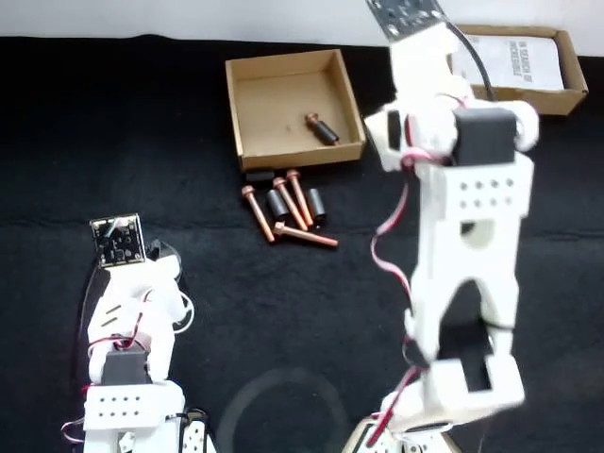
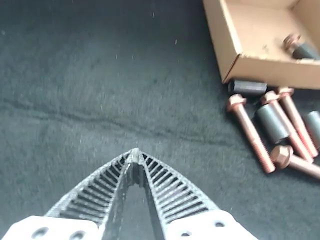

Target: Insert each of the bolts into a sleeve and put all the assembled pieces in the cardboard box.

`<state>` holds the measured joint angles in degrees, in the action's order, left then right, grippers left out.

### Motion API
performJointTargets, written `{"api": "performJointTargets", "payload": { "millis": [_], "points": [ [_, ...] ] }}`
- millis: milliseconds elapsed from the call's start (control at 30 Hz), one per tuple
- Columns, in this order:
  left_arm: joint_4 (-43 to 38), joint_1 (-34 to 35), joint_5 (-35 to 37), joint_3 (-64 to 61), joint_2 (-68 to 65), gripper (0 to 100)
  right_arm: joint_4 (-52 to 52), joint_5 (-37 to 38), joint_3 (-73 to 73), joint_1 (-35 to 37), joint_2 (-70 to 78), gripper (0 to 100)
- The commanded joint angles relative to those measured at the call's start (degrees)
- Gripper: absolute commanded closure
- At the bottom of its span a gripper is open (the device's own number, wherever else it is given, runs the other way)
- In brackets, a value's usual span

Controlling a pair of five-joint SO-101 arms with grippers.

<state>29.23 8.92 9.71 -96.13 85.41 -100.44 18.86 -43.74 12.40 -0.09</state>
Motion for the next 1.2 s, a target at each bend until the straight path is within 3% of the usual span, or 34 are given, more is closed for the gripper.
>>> {"api": "performJointTargets", "payload": {
  "millis": [0,333,533,767,967,1167],
  "points": [
    [-1.1,0.0,-0.2,-1.5,-3.6,99,-0.6,-0.7,11.2,-0.7,-13.6,99.0],
    [6.0,0.1,-0.3,0.9,-5.7,99,4.0,-0.6,47.4,-4.5,-42.0,99.0],
    [26.3,-5.0,0.2,19.0,-6.3,99,10.1,-0.4,68.7,-7.7,-56.3,99.0],
    [39.6,-14.7,0.2,41.6,-12.3,99,19.0,2.6,85.0,-10.8,-67.7,99.0],
    [50.8,-26.2,13.7,65.7,-32.8,99,26.3,3.0,93.1,-16.4,-71.8,99.0],
    [54.1,-32.5,27.4,84.8,-56.6,99,30.9,3.0,98.2,-20.0,-72.1,99.0]
  ]
}}
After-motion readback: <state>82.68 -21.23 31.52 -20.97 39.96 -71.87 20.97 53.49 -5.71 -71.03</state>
